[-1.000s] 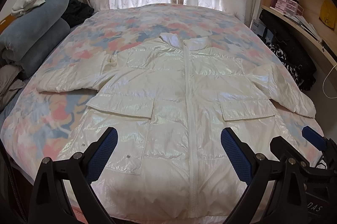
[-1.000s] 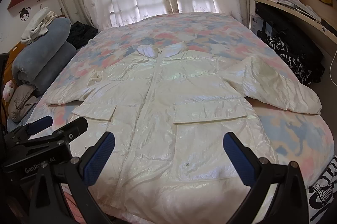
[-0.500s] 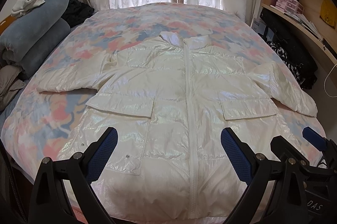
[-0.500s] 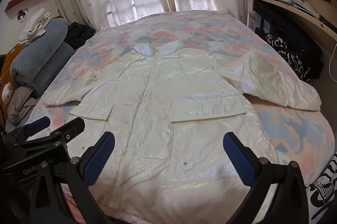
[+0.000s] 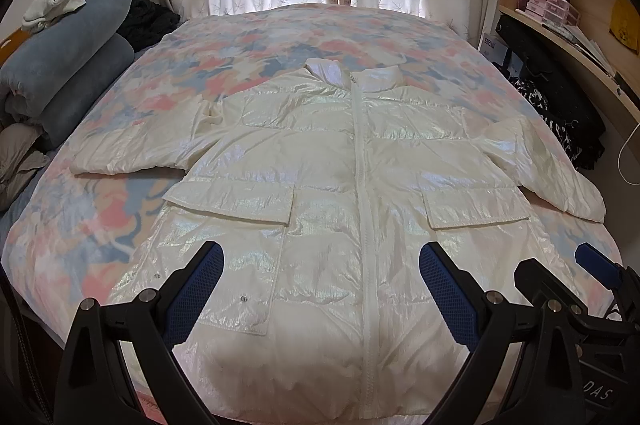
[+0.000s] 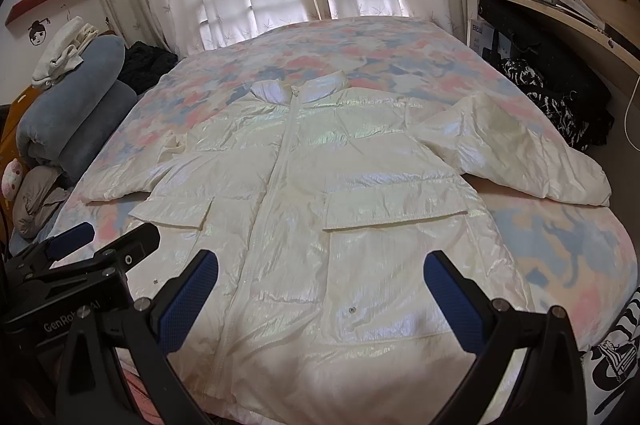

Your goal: Fold large clothes

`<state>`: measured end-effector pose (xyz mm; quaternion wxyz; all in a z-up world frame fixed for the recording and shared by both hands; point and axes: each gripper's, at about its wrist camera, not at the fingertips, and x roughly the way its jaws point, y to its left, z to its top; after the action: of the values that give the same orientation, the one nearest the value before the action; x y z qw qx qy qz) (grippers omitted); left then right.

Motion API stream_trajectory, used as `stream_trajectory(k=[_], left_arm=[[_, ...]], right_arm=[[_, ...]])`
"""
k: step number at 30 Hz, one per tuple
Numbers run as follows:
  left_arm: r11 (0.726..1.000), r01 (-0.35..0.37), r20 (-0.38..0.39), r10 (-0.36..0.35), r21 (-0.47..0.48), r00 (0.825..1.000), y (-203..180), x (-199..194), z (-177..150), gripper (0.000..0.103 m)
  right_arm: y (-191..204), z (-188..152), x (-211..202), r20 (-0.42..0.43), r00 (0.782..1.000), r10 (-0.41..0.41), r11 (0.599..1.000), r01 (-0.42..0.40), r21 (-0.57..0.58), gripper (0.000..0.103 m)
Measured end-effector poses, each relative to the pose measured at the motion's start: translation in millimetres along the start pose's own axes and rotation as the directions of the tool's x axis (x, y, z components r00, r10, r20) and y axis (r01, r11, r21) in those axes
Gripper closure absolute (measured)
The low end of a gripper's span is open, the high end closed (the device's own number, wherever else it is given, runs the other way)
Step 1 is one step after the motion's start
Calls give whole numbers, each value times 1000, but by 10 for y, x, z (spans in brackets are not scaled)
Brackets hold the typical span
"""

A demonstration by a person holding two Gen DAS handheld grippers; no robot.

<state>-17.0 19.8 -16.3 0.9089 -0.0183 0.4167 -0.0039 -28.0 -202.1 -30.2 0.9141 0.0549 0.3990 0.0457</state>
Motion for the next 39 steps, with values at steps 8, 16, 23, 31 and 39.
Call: stream_trajectory(k=[8, 16, 23, 31, 39], left_arm=[[1000, -2, 14, 2, -4, 1000, 64, 16, 63, 6], [1000, -2, 59, 1, 17, 998, 30, -2, 302, 6], [997, 1, 124, -10, 72, 992, -164, -126, 619, 6], [991, 51, 223, -78, 125, 972, -506, -343, 1091, 6], [987, 62, 325, -109, 151, 939, -982, -530, 1479, 5]], right_arm=[[46, 81, 26, 13, 1000, -16, 999, 16, -34, 0], [103, 302, 28, 34, 999, -28, 996, 31, -82, 0], [19, 561, -34, 62, 997, -43, 995, 49, -88, 0], [-99, 1035, -407, 186, 976, -111, 977, 141, -158, 0], [-397, 1389, -720, 225, 964, -140, 972, 177, -153, 0]])
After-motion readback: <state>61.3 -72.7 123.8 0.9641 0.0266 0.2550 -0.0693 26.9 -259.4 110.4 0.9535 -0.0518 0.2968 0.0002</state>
